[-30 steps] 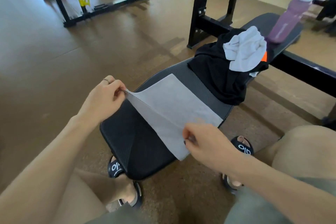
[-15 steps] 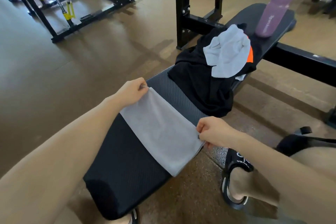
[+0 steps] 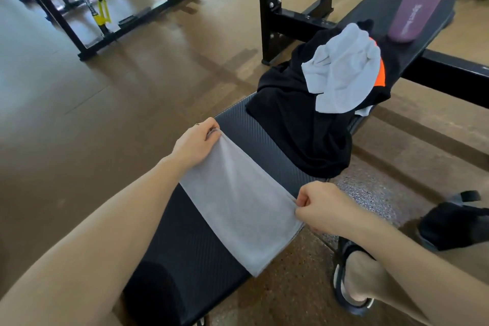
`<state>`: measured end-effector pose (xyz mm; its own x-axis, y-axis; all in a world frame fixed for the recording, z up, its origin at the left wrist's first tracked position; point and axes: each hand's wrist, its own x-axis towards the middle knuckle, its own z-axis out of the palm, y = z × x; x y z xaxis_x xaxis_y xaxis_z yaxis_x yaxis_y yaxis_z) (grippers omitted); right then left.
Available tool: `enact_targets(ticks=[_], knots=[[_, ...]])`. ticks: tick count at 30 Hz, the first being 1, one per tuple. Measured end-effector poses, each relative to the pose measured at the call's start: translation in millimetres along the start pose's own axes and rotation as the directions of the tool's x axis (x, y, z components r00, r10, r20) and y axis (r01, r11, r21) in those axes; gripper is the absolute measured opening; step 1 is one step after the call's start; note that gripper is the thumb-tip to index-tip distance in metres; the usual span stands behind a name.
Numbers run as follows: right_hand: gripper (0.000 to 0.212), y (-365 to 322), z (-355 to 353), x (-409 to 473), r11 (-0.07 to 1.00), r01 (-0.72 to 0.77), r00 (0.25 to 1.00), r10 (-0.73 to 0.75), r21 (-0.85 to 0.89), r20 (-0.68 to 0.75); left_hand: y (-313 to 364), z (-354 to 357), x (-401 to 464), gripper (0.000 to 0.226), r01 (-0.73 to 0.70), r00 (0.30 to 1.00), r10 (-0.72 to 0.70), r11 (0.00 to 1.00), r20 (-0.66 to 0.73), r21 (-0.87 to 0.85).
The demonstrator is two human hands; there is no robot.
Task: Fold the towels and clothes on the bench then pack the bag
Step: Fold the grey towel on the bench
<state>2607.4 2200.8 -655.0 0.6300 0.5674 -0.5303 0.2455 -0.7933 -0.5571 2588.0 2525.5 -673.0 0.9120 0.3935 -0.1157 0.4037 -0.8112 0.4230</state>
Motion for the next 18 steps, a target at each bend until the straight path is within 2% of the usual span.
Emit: enact_targets(ticks=[6,10,16,18], knots=[[0.010,1.4,-0.5,3.4,1.000,-0.024,1.000,0.024,0.010,0.008,2.7,7.0,-5.4,0.013,-0.025,0.998,0.027,0.999,-0.058,0.038],[0.026,0.6,-2.9,3.0,0.998,-0.044,0.998,0.043,0.045,0.042,1.5,7.2,-7.3,0.015,-0.019,0.998,0.020,1.000,-0.067,0.010],[0.011,1.6,2.1,3.5,0.998,0.011,1.000,-0.012,-0.065,-0.010,3.2,10.4,-7.8,0.015,-0.015,0.996,0.020,0.998,-0.084,0.061],[0.013,2.0,4.8,3.6,0.995,0.016,0.998,-0.022,-0.100,-0.052,2.1,12.2,-7.6,0.013,-0.026,0.994,0.034,0.997,-0.101,0.076]])
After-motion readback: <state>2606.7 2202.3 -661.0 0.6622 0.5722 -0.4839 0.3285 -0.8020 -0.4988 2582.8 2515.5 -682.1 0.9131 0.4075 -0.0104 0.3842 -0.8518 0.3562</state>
